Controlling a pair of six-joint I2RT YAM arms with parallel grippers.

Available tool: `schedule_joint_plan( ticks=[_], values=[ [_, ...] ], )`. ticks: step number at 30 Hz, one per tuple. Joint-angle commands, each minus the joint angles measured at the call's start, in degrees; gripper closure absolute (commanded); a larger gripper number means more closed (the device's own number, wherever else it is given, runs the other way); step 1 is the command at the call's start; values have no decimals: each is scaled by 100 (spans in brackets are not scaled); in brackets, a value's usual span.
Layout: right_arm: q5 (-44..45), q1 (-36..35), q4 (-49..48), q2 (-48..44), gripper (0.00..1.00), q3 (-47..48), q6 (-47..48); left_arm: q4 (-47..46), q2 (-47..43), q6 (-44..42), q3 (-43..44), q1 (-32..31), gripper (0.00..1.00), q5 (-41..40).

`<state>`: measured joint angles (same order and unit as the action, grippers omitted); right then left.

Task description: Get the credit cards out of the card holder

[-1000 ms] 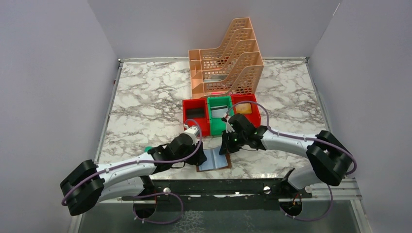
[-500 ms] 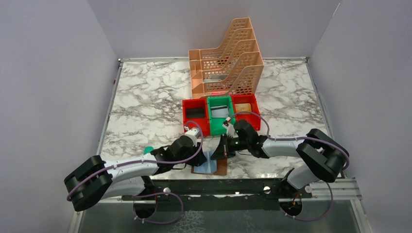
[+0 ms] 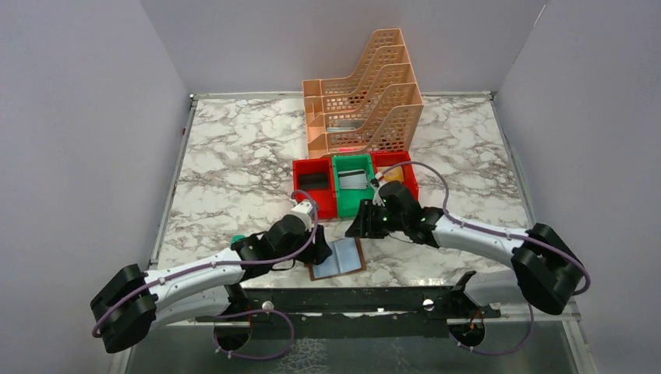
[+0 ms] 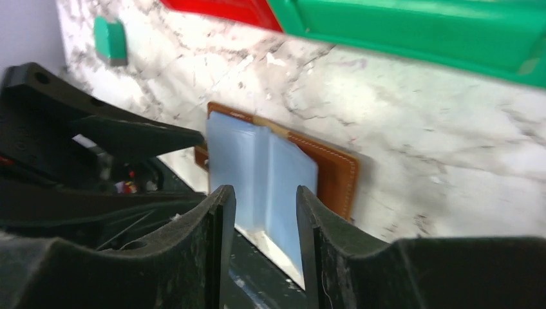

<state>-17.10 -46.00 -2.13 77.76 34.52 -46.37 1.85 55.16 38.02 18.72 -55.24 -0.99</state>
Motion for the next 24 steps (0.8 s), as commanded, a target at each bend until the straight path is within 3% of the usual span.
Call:
schedule_joint_plan(
  ticks=[1,6,10,18,24],
  values=[
    [1567,45,1574,-768,52,365,616,630,-335,-345,608,-5,37,-555],
    [3029,39,2100,-1654,42,694,1270,1577,-383,-771,1510,112,12,-1423],
    [4091,38,2140,-2213,30,974,1802,2033,-423,-1155,2144,390,1,-1960],
    [5341,83,1425,-2573,16,1266,2948,2849,-224,-1489,3212,1390,1,-2597],
    [4634,1103,1601,-2301,13,2000,3245,2793,-492,-2175,3359,3023,1,-2334]
  ],
)
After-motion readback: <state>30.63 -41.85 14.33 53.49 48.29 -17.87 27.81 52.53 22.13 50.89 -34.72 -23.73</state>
